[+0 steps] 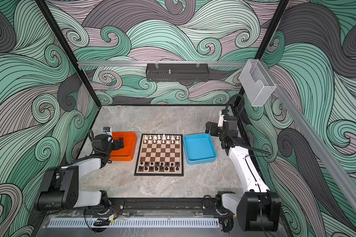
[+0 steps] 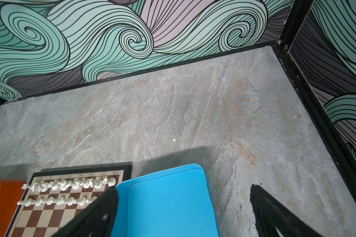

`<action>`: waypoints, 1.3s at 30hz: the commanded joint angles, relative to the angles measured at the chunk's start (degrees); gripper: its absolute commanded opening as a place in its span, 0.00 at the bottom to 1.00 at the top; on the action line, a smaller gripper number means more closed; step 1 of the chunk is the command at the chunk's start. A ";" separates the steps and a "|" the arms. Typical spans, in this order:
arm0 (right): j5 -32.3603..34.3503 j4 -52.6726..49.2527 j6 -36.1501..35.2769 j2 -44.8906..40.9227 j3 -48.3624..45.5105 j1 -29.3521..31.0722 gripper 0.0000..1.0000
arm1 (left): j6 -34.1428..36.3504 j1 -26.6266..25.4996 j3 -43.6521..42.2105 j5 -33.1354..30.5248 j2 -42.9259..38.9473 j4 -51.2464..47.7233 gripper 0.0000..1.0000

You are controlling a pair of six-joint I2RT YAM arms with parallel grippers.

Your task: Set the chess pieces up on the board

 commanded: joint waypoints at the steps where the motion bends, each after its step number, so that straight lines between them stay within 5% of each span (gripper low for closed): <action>1: 3.48 21.29 0.62 -2.91 -8.74 -0.16 0.99 | 0.25 -0.54 -0.33 -3.67 3.50 10.15 0.99; 4: 2.58 23.10 -4.11 -2.41 -10.70 -0.16 0.99 | 2.61 -0.81 -1.15 -1.19 8.38 15.86 0.99; 7: 4.09 18.48 -4.32 -1.01 -9.16 -0.21 1.00 | 1.32 -0.58 1.99 -1.45 8.19 9.24 0.99; 18: 7.55 42.52 -8.82 10.68 -24.57 -0.20 1.00 | 2.24 1.48 0.85 3.67 9.63 14.02 0.99; 21: 5.42 41.59 -8.78 13.98 -21.48 -0.17 0.99 | 2.37 1.65 0.12 4.18 10.22 16.33 0.99; 26: 3.32 53.75 -10.20 21.20 -23.23 0.02 0.99 | 1.96 1.74 0.78 4.25 9.57 14.11 0.99; 39: 3.16 58.16 -10.48 21.75 -26.17 -0.02 0.99 | 1.04 1.70 1.82 3.57 8.63 10.58 0.99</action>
